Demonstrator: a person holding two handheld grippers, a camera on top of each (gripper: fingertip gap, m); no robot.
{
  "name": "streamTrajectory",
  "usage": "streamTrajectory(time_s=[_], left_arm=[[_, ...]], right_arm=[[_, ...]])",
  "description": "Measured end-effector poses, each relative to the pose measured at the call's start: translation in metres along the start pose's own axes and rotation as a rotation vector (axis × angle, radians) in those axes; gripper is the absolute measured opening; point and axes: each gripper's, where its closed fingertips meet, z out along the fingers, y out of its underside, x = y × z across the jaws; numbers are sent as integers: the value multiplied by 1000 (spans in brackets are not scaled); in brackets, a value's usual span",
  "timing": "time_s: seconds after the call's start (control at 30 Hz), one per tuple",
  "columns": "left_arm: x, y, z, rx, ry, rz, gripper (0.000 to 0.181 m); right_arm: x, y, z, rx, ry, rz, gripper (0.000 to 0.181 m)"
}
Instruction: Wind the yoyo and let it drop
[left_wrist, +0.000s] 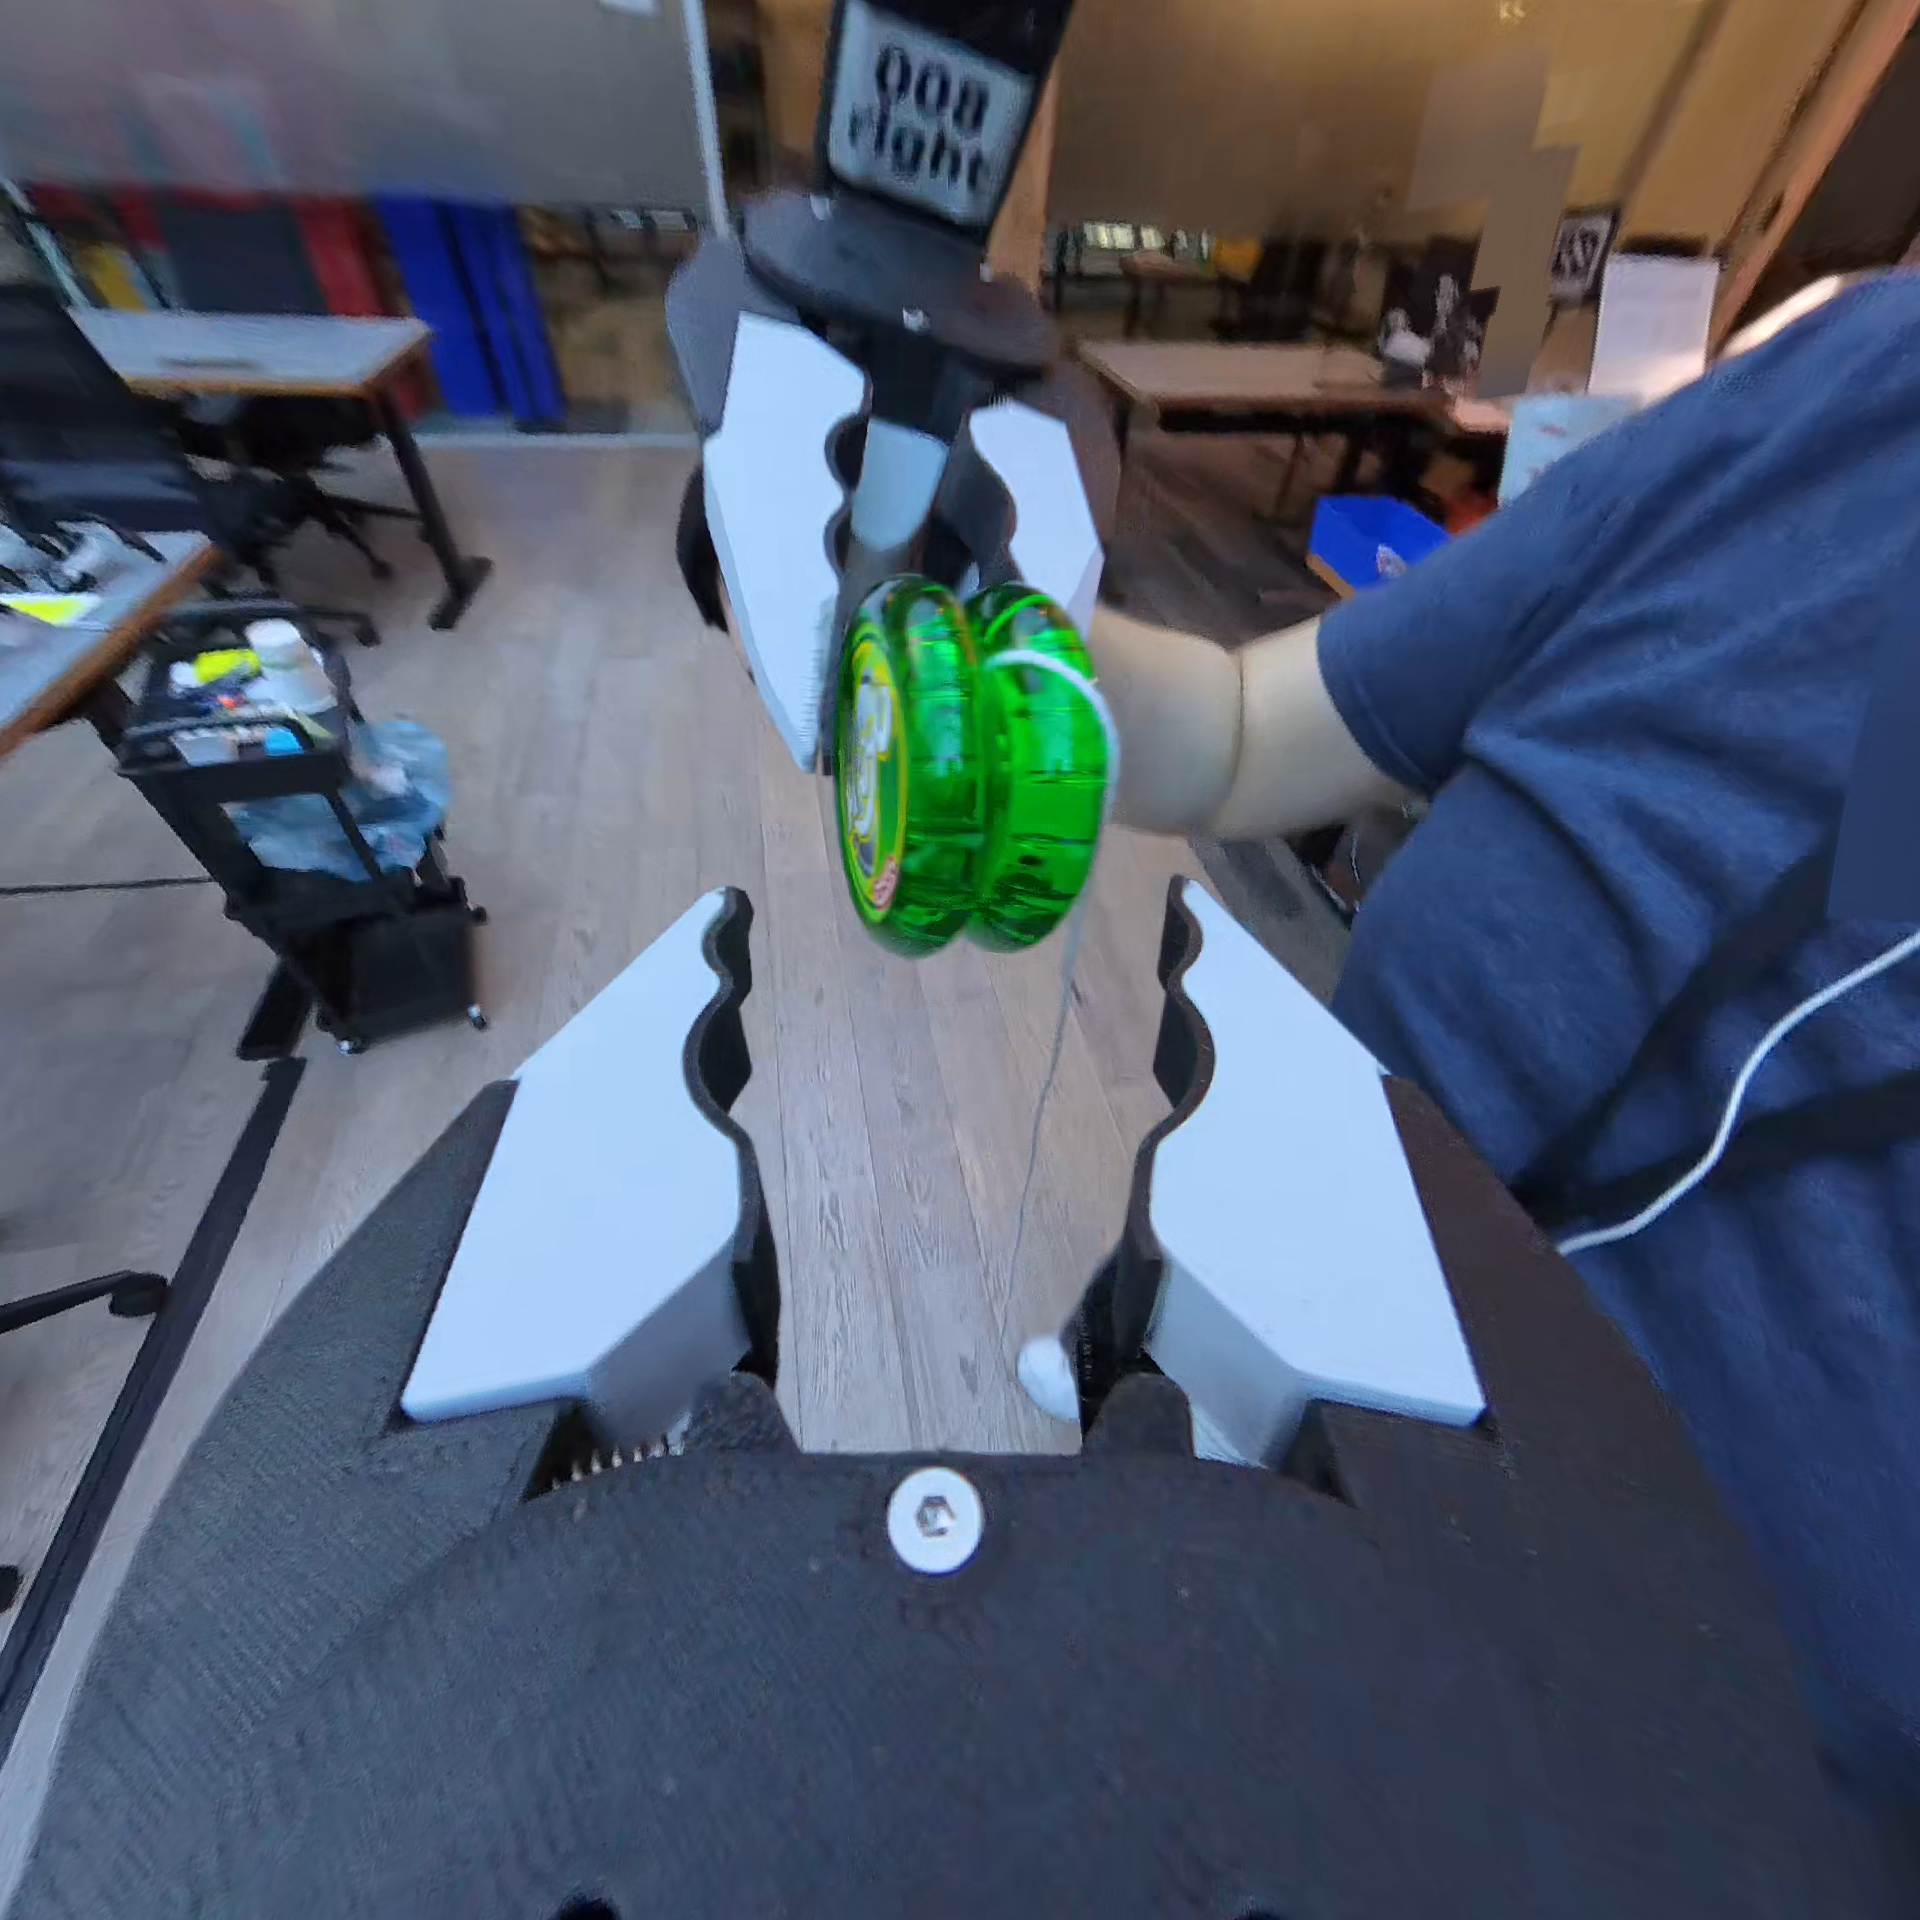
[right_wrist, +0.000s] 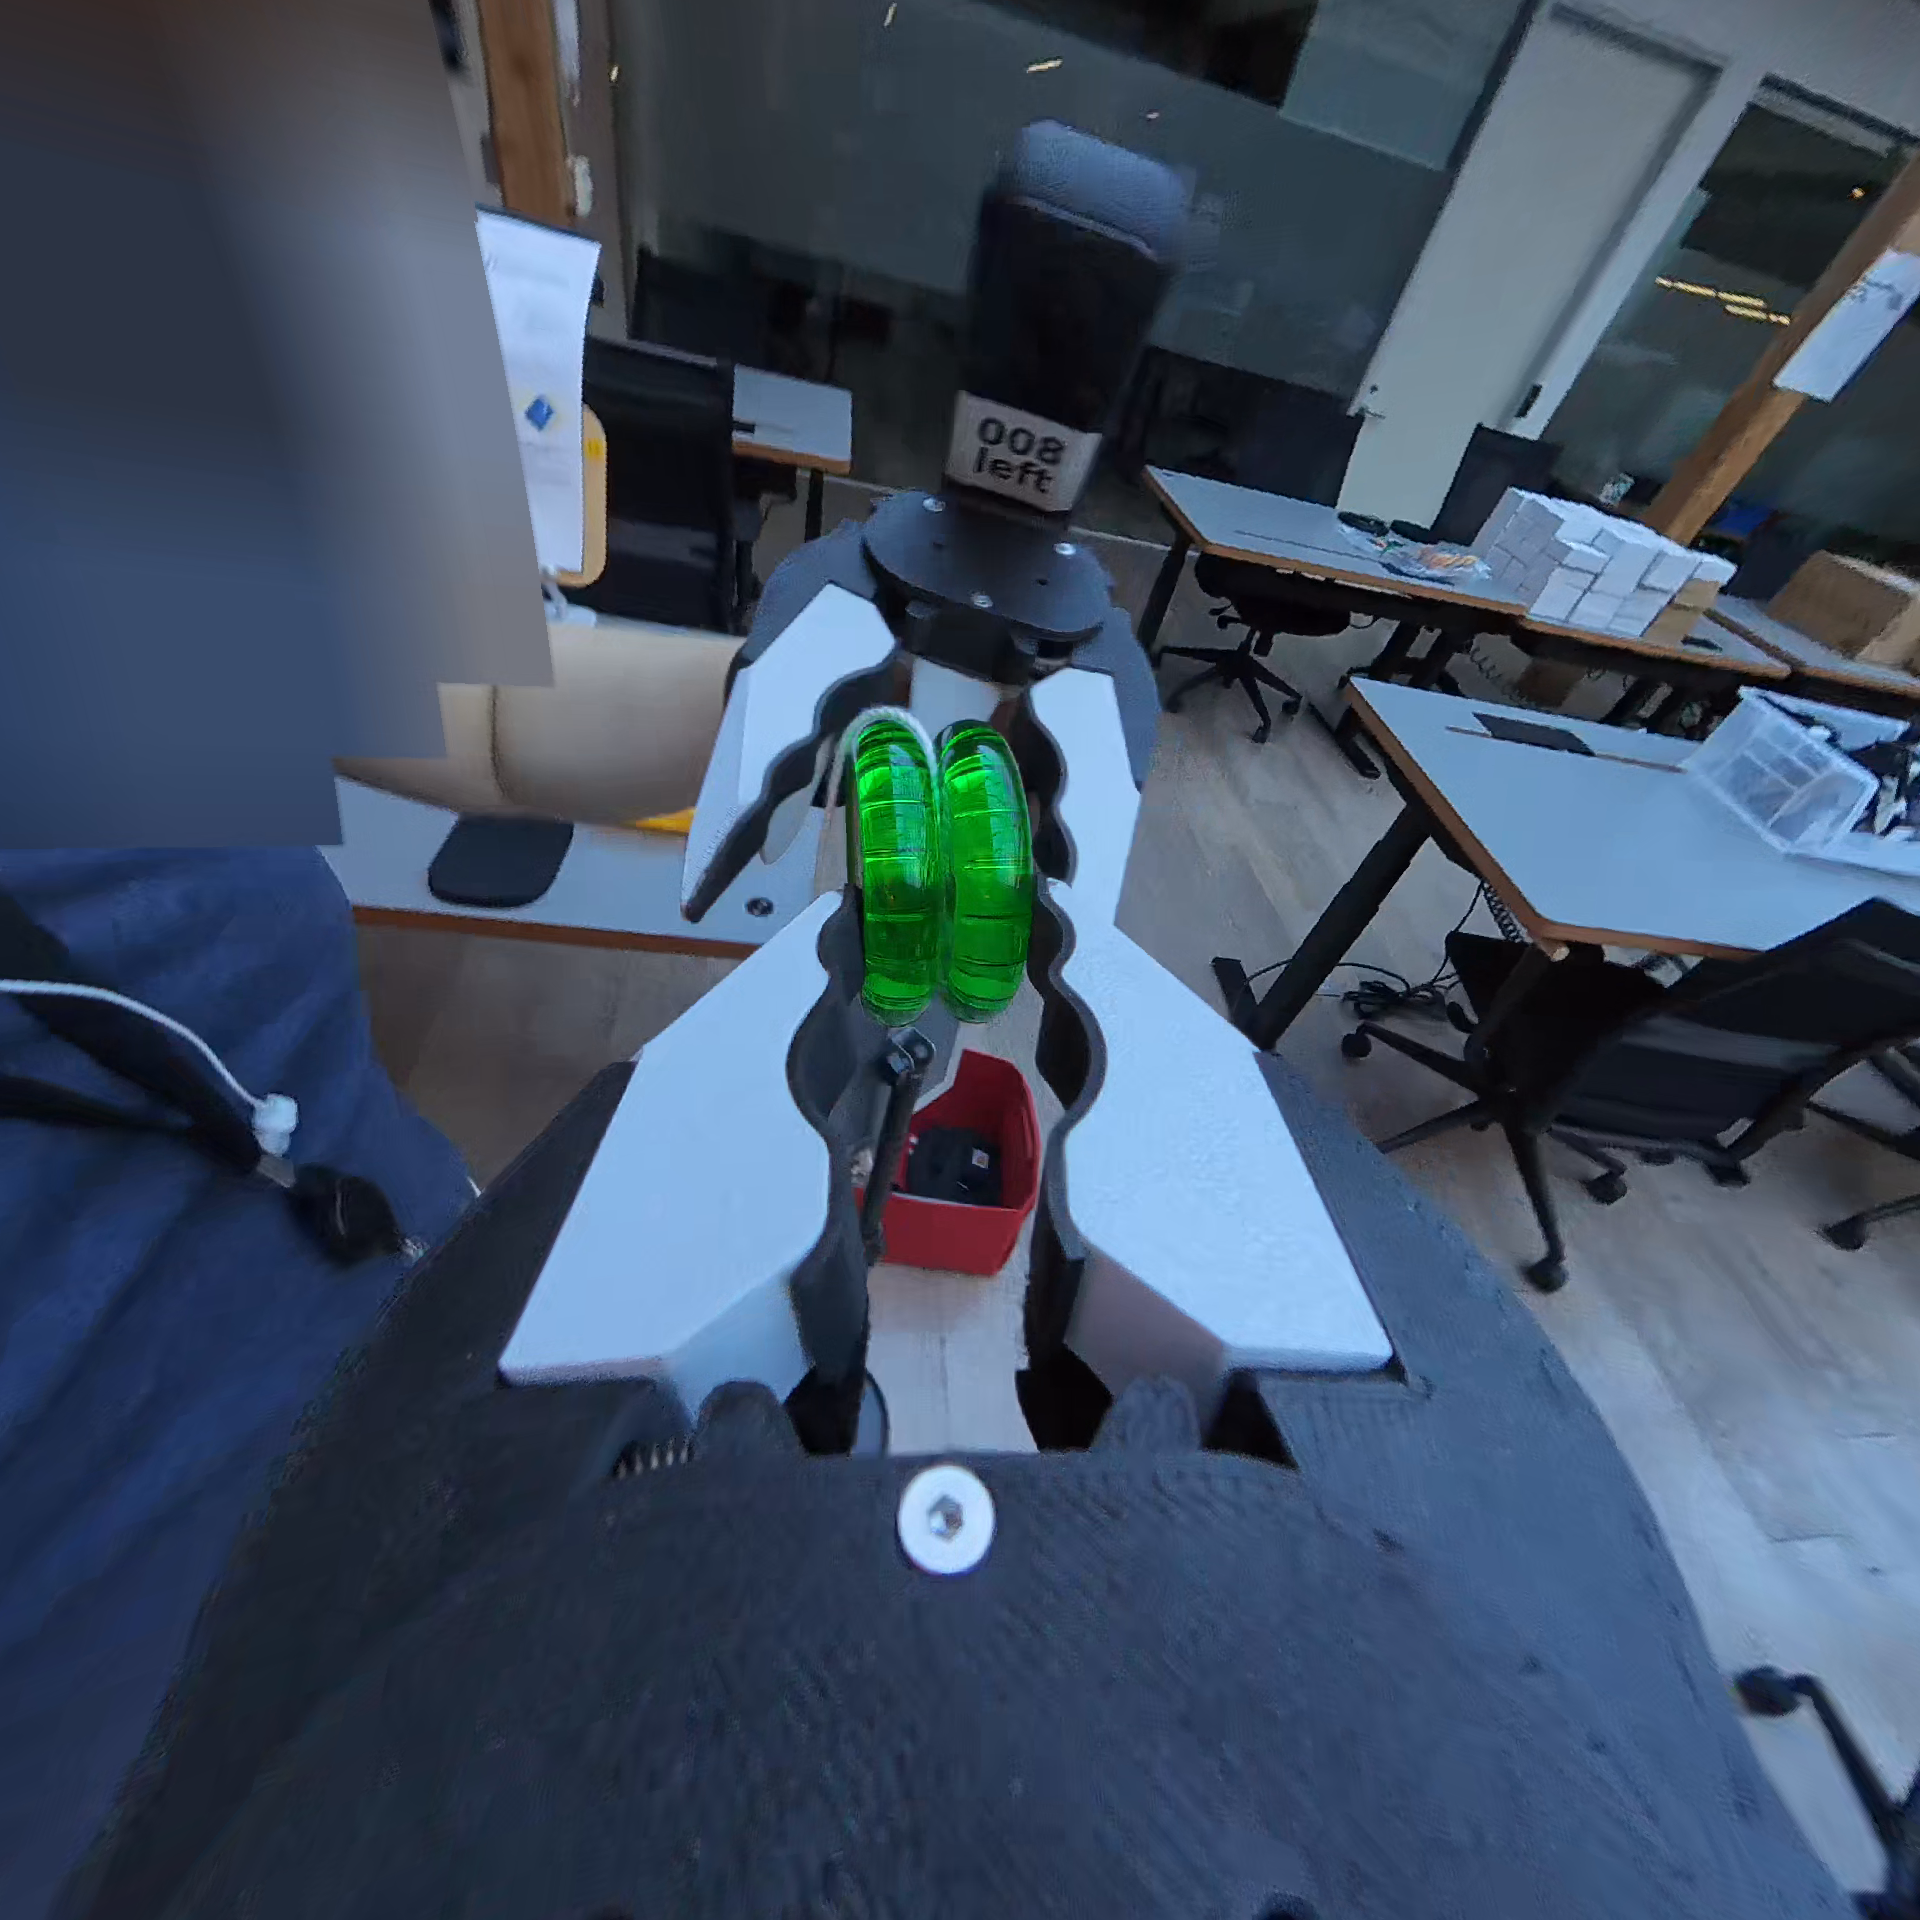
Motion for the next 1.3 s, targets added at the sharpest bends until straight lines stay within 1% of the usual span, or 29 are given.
streamTrajectory(time_s=[0.07,0.1,0.13,0.17,0.2,0.27,0.3,0.33,0.37,0.43,0.53,0.63,0.7,0.8,0.9,0.97,1.0,1.07,1.1,1.17,1.23,1.27,1.3], left_arm=[[-1,-15,-5,152,-57,-30,77],[-5,-20,-6,205,-97,-44,75],[-11,-23,-7,246,-155,-56,70],[-19,-23,-7,274,-213,-67,69],[-24,-20,-4,278,-250,-77,66],[-36,-5,5,224,-300,-118,64],[-37,3,11,196,-284,-129,60],[-33,8,15,182,-242,-133,37],[-30,11,17,189,-215,-149,33],[-26,14,16,228,-166,-187,32],[-14,13,11,298,-69,-219,30],[-7,17,4,304,-27,-227,26],[-3,13,-4,346,-13,-211,0],[-5,10,-10,393,-27,-220,0],[-4,7,-13,454,-34,-207,0],[1,9,-8,442,-17,-202,3],[1,13,-2,405,-28,-203,22],[-10,24,11,296,-116,-202,62],[-15,24,14,272,-155,-188,73],[-22,8,9,342,-193,-184,72],[-28,-10,-1,408,-202,-211,70],[-29,-15,-4,409,-201,-213,70],[-28,-19,-7,397,-189,-198,70]], right_arm=[[9,-2,-5,66,30,144,30],[14,-2,-6,101,46,241,30],[18,3,-5,100,47,322,30],[21,12,-4,70,64,357,30],[23,20,-3,29,89,359,30],[23,27,-1,-7,94,382,30],[21,27,0,-15,76,403,30],[20,28,0,-33,78,410,30],[19,31,0,-61,81,410,30],[15,33,-1,-86,73,413,30],[9,28,-1,-56,32,435,30],[9,24,-4,2,15,458,30],[13,19,-11,72,5,491,30],[17,9,-19,227,-46,554,29],[26,6,-27,375,-84,639,29],[31,7,-29,451,-90,658,29],[32,7,-27,482,-94,669,29],[33,6,-23,546,-129,708,30],[33,5,-21,579,-150,722,30],[33,7,-14,601,-168,751,30],[36,12,-7,588,-130,735,30],[36,15,-4,572,-109,719,30],[32,12,-4,582,-145,706,30]])
